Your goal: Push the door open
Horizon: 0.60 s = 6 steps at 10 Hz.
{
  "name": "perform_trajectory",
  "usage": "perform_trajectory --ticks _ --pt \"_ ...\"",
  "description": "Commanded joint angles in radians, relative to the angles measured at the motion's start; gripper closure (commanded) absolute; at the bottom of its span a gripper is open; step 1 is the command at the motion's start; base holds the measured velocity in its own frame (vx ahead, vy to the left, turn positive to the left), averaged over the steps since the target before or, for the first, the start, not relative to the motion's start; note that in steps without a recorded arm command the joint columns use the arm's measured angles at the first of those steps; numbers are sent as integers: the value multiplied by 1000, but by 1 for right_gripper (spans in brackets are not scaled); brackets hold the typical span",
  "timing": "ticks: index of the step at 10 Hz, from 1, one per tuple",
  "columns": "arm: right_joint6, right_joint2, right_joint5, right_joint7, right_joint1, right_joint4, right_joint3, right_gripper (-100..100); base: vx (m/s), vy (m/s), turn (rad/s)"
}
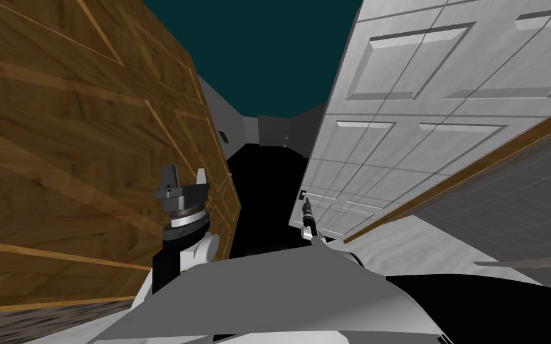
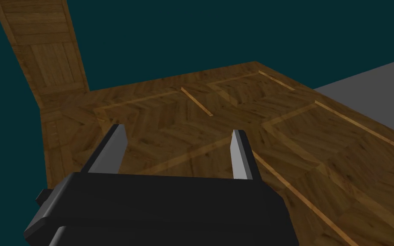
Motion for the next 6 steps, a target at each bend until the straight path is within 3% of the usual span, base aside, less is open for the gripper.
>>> perform_trajectory --ticks 1,5,6 --pt "-5 1 -1 1 3 -1 -3 -100 217 -93 31" --pt "-21 1 -5 4 8 2 -9 -100 203 -90 29" --pt "-21 0 -5 3 5 7 -8 -100 88 -36 6"
